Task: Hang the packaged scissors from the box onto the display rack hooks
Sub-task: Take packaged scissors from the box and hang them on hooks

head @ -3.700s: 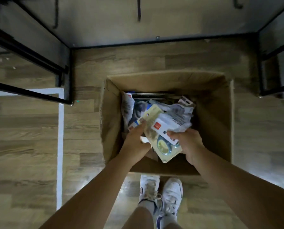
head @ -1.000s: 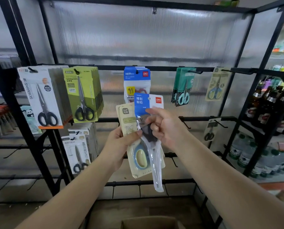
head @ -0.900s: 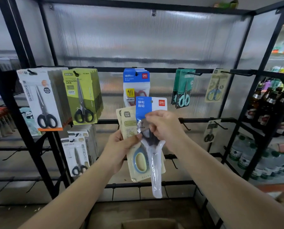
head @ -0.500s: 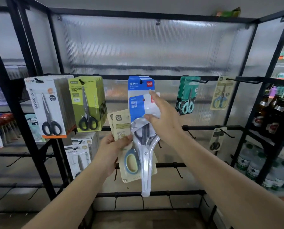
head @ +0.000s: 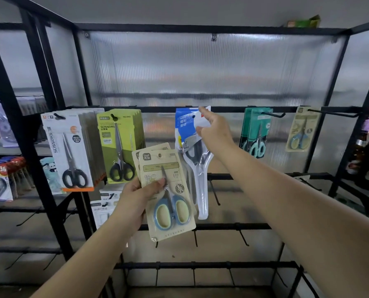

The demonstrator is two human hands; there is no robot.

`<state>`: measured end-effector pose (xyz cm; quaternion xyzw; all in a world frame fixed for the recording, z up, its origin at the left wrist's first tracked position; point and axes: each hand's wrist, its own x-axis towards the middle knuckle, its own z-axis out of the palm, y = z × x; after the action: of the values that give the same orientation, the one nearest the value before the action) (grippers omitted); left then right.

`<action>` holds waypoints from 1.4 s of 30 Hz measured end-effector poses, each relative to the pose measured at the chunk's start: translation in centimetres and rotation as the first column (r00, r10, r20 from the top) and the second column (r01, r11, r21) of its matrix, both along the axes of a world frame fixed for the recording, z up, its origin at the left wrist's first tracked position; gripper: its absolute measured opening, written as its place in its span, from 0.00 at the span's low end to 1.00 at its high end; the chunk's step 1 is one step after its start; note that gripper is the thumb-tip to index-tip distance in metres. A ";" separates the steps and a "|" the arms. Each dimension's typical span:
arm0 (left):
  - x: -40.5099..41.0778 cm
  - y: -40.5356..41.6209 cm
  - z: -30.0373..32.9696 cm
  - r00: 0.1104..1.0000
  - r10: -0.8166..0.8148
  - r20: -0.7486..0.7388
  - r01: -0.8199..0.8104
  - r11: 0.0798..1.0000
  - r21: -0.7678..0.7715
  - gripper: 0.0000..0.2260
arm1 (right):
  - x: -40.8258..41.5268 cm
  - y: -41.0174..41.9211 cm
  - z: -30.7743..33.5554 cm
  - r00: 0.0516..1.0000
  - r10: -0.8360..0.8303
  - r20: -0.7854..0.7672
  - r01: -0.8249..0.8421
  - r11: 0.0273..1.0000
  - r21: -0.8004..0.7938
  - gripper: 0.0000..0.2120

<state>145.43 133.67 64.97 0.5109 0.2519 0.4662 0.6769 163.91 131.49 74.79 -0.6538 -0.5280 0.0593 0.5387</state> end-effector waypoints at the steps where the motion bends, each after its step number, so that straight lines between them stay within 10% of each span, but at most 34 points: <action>1: 0.0 0.2 0.0 1.000 0.006 -0.004 -0.006 1.000 0.002 0.10 | 0.0 0.4 0.0 1.000 -0.004 -0.014 0.004 1.000 0.000 0.26; 10: 0.2 1.1 0.0 1.000 -0.001 -0.020 0.001 1.000 -0.013 0.10 | 0.2 1.7 -0.5 0.994 -0.107 -0.027 0.106 0.994 -0.033 0.25; 22: 0.0 2.3 -0.9 0.999 -0.011 -0.034 0.010 0.999 -0.033 0.11 | 1.5 3.6 -2.5 0.905 -0.213 0.370 0.273 0.955 -0.118 0.25; 42: 0.0 3.3 0.7 1.000 0.013 -0.012 -0.013 1.000 -0.024 0.12 | 1.8 6.7 -4.3 0.855 -0.342 0.391 0.421 0.897 -0.137 0.25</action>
<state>145.44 136.99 65.70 0.5039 0.2649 0.4644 0.6785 165.69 138.16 70.47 -0.8005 -0.4661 -0.1115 0.3600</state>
